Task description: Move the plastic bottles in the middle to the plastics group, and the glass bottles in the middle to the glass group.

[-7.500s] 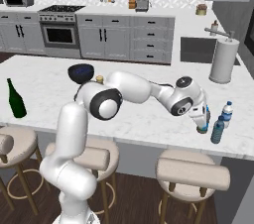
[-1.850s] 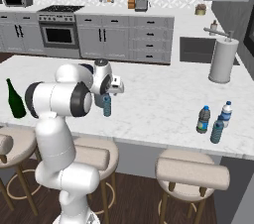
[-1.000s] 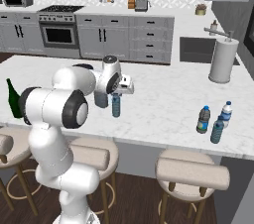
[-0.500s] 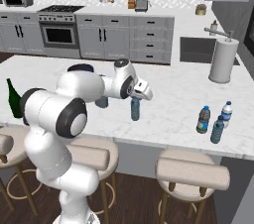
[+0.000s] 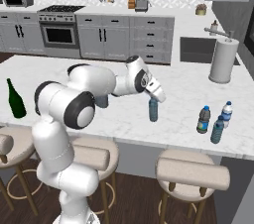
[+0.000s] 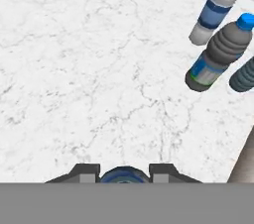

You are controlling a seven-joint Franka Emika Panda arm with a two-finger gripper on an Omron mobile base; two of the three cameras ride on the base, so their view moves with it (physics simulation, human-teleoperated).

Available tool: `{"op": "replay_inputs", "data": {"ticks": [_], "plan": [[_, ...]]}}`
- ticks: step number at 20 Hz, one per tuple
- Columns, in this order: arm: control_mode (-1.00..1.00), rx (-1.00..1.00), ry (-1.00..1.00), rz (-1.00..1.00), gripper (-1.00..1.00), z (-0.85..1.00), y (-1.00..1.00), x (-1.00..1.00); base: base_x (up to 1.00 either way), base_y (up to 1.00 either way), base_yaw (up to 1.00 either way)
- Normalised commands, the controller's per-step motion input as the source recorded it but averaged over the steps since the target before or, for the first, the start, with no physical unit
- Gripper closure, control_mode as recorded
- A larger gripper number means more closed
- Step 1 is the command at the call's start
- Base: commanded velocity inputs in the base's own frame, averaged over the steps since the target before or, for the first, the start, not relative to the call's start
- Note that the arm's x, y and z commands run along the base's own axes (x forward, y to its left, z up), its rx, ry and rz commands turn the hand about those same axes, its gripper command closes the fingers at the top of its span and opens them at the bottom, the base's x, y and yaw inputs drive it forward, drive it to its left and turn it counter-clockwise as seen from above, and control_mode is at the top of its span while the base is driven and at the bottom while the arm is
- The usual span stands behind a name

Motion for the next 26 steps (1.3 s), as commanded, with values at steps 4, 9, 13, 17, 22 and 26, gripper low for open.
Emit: {"op": "replay_inputs", "data": {"ticks": [4,9,13,17,22,26], "plan": [[-1.00,0.00,0.00,-0.45,1.00,0.00,-0.77,0.13,0.00,0.00,0.00],[-1.00,0.02,0.00,-0.39,1.00,0.00,-0.84,-0.01,0.00,0.00,0.00],[-1.00,0.07,-0.01,-0.24,1.00,0.00,-0.91,-0.29,0.00,0.00,0.00],[-1.00,0.00,-0.06,-0.14,1.00,-0.03,-0.76,-0.37,0.00,0.00,0.00],[-1.00,0.00,-0.09,-0.01,1.00,-0.05,-0.53,-0.30,0.00,0.00,0.00],[-1.00,0.00,-0.03,0.00,1.00,-0.25,-0.21,-0.07,0.00,0.00,0.00]]}}
